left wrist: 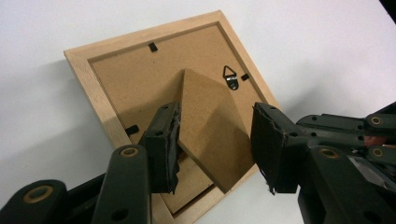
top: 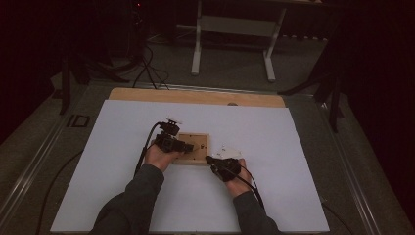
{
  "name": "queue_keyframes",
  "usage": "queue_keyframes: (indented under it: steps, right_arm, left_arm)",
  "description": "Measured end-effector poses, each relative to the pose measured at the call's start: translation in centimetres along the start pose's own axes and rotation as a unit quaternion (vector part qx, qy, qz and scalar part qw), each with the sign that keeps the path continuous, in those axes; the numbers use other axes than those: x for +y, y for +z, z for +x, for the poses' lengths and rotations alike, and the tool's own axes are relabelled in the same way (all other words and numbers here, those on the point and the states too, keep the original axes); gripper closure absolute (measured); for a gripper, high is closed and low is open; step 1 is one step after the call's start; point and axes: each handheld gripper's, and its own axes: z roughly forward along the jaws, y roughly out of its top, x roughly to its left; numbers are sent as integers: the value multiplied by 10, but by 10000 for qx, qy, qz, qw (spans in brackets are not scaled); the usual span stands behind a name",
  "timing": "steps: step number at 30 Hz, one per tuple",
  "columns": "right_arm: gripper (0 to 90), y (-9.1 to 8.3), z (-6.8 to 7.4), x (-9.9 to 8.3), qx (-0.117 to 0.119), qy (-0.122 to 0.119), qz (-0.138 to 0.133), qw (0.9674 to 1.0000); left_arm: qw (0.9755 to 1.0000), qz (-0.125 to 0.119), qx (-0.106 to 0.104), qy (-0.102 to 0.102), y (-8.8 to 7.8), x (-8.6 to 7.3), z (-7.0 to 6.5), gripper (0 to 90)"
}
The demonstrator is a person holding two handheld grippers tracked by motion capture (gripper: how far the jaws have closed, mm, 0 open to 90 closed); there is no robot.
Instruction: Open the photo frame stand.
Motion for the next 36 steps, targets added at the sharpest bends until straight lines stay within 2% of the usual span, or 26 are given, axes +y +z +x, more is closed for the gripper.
queue_keyframes:
  steps: [4, 16, 26, 36]
  right_arm:
    - [897, 0, 0, 0, 2, -5, 1, 10000]
    - [879, 0, 0, 0, 8, 12, 10, 10000]
    - [787, -1, -1, 2, 50, -9, 57, 10000]
    - [719, -8, -6, 6, 98, 53, -68, 9999]
  left_arm:
    - [10000, 65, -7, 0, 2, 0, 2, 540]
    - [9998, -11, 77, 171, 1, 0, -2, 546]
    - [9991, -78, 163, 384, 0, -2, -6, 546]
    - [9973, -194, 320, 632, -3, -4, -14, 546]
